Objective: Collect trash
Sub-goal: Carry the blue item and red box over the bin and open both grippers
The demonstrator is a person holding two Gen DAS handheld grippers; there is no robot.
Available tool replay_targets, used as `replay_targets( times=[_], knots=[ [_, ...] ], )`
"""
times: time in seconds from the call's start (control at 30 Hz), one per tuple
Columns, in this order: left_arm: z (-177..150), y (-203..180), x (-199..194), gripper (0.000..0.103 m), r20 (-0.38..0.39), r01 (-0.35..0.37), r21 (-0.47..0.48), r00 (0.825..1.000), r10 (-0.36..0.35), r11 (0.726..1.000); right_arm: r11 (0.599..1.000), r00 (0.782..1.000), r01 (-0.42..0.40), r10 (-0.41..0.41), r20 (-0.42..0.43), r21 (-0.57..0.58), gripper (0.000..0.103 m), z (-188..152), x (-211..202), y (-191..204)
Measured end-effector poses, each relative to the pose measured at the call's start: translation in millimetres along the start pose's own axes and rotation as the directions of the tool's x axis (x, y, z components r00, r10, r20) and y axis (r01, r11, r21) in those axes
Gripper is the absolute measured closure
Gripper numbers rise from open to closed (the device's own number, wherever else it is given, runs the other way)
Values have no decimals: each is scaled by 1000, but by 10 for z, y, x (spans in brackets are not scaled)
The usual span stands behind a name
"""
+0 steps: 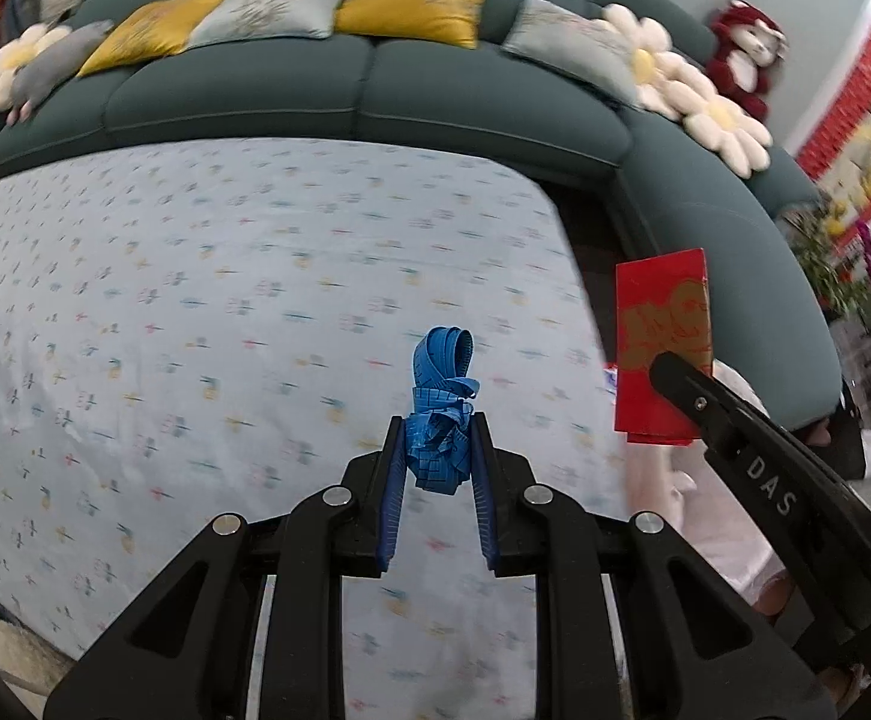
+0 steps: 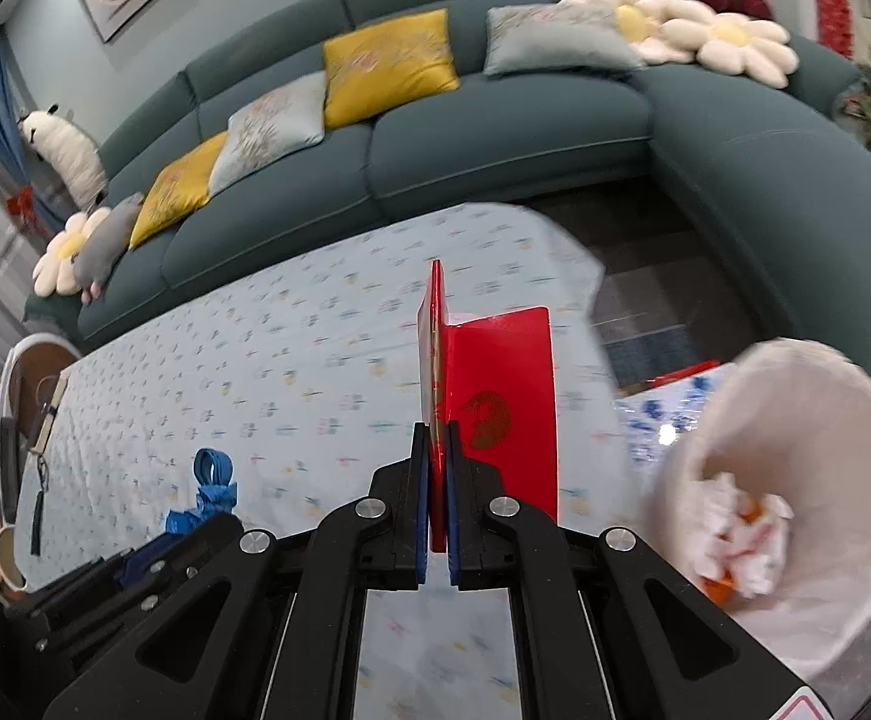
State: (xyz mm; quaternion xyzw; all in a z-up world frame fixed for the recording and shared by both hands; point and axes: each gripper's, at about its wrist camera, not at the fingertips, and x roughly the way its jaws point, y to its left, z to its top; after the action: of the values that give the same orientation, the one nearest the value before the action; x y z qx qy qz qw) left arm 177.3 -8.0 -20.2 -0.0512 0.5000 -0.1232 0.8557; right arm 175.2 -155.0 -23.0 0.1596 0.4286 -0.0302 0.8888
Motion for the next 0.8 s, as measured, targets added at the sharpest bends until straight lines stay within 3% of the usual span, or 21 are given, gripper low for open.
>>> replay_targets(
  times=[0.47, 0.8],
  knots=[
    [-382, -1269, -120, 83, -23, 87, 213, 996, -84, 973, 985, 989, 104, -117, 92, 138, 98, -371, -899, -1279],
    [-492, -1895, -18, 83, -66, 149, 298, 989, -135, 943, 968, 979, 140, -166, 115, 208, 98, -506, -1120, -1793]
  ],
)
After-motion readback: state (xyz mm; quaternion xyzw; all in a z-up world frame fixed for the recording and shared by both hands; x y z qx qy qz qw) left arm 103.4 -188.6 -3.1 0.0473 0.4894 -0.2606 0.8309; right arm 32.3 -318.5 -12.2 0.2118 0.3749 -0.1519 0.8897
